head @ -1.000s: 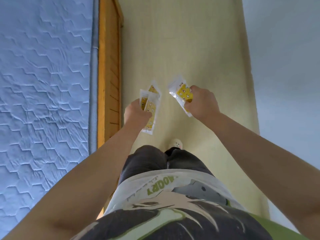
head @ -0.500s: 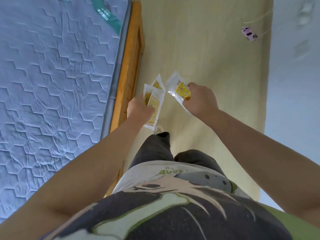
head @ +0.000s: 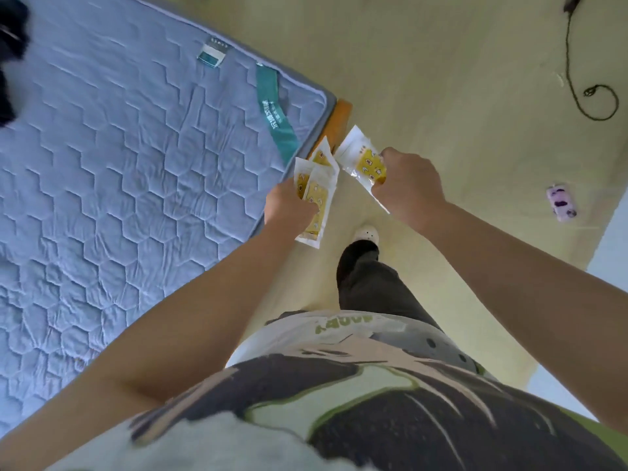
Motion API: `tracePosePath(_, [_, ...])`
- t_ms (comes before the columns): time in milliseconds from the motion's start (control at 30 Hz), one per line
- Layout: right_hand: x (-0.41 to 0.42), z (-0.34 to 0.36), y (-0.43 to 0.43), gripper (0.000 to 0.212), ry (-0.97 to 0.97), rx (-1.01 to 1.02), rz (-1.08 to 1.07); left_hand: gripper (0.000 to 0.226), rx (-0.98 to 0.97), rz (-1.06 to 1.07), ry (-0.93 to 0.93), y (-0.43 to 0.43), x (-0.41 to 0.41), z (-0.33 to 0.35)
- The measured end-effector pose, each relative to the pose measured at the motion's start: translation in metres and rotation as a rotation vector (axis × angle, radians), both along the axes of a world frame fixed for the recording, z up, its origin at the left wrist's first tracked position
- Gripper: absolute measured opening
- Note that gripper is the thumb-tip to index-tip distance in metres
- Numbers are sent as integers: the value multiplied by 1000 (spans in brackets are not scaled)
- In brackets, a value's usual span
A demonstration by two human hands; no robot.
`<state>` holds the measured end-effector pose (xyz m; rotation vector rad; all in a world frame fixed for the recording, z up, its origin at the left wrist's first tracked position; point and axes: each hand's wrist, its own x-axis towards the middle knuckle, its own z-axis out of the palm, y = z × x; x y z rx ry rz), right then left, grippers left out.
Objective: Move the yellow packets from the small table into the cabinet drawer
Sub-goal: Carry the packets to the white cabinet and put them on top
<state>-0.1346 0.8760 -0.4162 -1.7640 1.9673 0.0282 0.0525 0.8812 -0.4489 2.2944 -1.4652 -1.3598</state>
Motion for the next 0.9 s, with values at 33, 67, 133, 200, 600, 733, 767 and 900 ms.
tracePosePath(33, [-8,0,-30,11,-12,-14,42,18,-4,39,-8,-21,-8,0])
tracePosePath(67, [-16,0,-58,9,-19,-25,83,22,-8,88,-4,-41,-15,-2])
tracePosePath(133, [-27,-3,-114,14,-1,-33,174,28,-17,196,16,-82,-29,-5])
tracePosePath(200, [-32,-5,-165,16,29,-32,260,27,-19,288,25,-119,-39,-7])
tracePosePath(600, [-11,-14,-477,17,117,-51,611,14,-56,690,72,-368,-65,-21])
tracePosePath(733, [2,-17,-571,15,135,-20,666,14,-52,797,99,-450,-67,-10])
tracePosePath(767, [8,-17,-591,12,138,-8,688,15,-53,812,100,-468,-64,-8])
tracePosePath(900, [48,-24,-668,13,117,-5,798,17,-56,916,112,-537,-37,-5])
